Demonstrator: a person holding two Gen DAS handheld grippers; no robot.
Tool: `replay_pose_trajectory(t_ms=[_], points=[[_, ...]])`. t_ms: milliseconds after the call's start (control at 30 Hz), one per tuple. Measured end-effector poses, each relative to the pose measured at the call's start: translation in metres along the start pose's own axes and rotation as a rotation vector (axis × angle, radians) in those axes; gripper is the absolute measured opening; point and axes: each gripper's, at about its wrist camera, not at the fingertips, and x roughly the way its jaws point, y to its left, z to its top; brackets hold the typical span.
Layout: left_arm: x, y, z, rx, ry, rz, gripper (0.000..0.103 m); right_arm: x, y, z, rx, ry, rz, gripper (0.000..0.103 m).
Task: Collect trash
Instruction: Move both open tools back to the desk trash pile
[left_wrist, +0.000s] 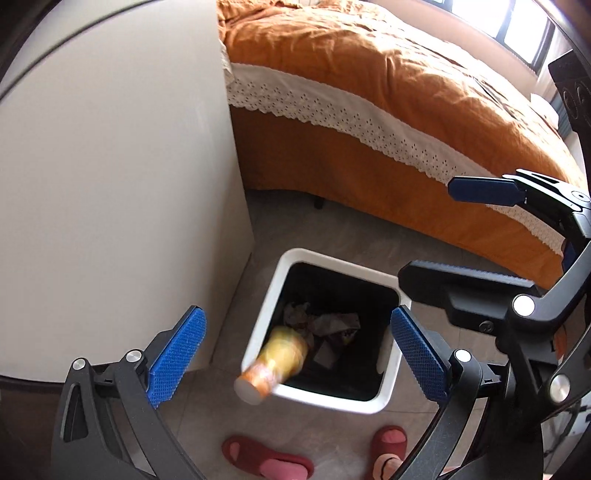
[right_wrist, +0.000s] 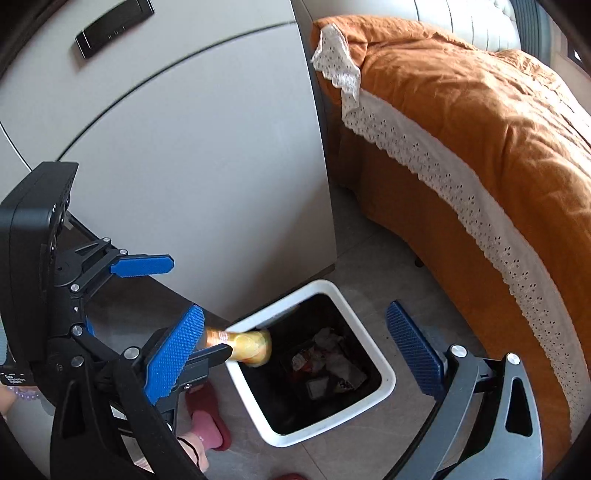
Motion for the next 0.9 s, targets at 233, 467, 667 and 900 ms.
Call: replay_pose_trajectory(t_ms=[233, 467, 667, 900], points=[[-0.033, 0.015, 0.004, -0.028, -0.038, 0.005, 0.098, -0.018, 0.013, 0.017, -0.01, -0.019, 0.0, 0.099], [-0.077, 0.022, 0.017, -0.065, -0.076, -0.002, 0.098, -0.055, 0.03, 0.043, -0.041, -0.047, -0.02, 0.099], [-0.134, 0.026, 0.038, -0.073, -0.138, 0.005, 0.098, -0.1, 0.043, 0.076, -0.06, -0.106, -0.033, 0.099], [-0.219, 0.026, 0.062, -0.104, -0.221, -0.009, 0.098, -0.174, 0.073, 0.111, -0.105, -0.188, -0.042, 0.099]])
